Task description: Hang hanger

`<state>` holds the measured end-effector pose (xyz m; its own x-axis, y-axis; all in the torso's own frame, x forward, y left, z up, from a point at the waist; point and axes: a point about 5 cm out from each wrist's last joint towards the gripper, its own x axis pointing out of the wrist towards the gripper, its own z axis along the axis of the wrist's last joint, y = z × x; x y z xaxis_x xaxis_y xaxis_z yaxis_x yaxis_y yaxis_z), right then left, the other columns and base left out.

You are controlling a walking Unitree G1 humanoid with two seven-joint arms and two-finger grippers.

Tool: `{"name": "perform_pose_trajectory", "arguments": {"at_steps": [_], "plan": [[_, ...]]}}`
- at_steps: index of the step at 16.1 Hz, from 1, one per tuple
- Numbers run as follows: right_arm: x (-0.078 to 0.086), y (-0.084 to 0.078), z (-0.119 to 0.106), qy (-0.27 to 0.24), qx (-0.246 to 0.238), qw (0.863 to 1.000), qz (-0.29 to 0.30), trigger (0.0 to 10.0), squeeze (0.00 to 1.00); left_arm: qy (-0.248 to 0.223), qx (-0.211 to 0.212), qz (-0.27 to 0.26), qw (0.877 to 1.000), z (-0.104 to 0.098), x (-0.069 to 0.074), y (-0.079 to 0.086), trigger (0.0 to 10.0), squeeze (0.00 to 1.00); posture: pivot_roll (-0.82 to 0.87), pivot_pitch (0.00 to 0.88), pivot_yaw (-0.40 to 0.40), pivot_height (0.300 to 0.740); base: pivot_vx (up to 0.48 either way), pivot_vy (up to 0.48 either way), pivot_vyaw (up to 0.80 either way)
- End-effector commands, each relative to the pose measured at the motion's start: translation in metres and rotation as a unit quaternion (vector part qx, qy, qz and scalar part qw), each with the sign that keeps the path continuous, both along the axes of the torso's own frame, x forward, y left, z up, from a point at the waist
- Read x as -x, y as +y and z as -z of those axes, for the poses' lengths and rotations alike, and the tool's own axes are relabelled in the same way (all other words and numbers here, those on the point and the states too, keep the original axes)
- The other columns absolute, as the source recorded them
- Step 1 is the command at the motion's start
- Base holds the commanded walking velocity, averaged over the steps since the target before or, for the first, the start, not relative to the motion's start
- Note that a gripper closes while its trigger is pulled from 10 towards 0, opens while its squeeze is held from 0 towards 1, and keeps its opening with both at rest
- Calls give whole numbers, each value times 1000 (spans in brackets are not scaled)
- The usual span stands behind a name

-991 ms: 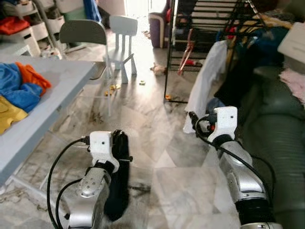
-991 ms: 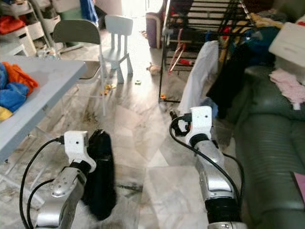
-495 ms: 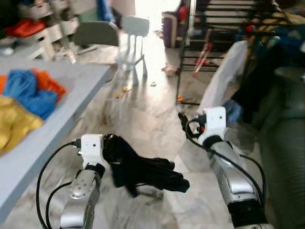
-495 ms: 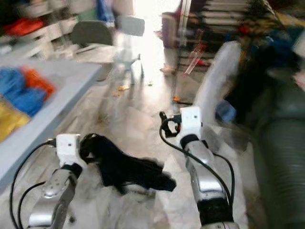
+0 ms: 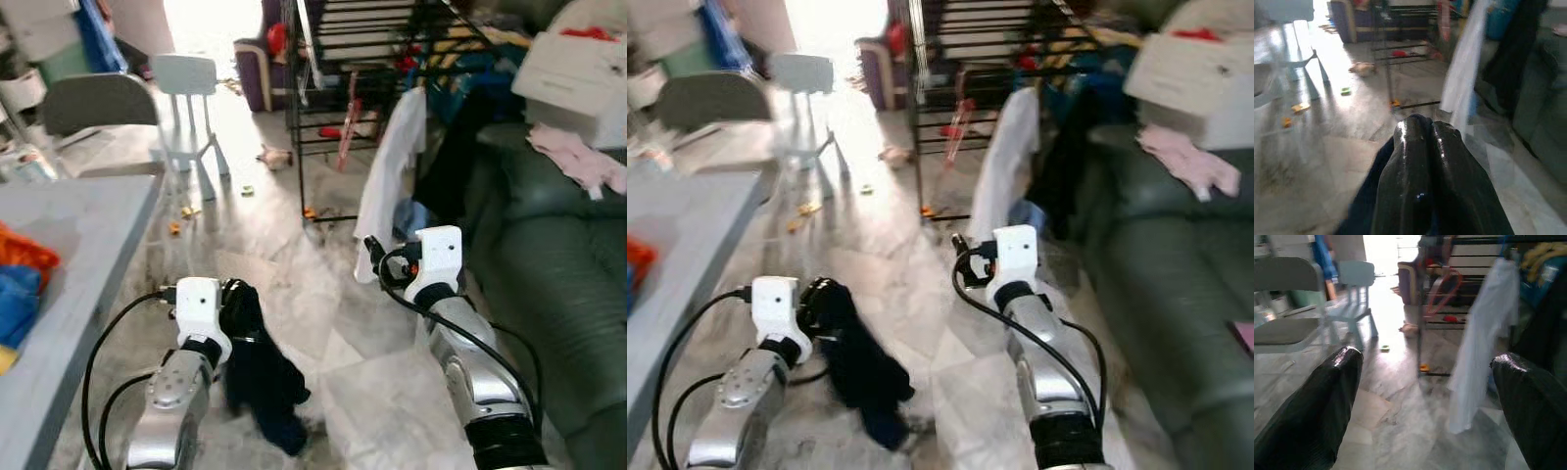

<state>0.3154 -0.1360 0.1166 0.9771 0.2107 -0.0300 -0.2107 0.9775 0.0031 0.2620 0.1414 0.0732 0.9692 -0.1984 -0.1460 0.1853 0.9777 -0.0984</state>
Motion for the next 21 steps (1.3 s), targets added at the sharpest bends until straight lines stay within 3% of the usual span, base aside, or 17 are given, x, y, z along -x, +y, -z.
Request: {"name": "perform_pose_trajectory", "arguments": {"at_steps": [1,11,21], "plan": [[-1,-11,-4,-5,6,1000,19,10000,0,-18,4,25,999,-9,-3,-11,10000,0,-81,0,42,740,386,0,0],[0,-10,-3,-2,8,1000,19,10000,0,-7,7,60,998,-7,0,-21,10000,0,-83,0,41,740,480,0,0],[-1,-9,0,7,12,1000,15,10000,0,5,39,65,997,-8,0,-24,10000,0,-79,0,37,740,0,75,-113]]}}
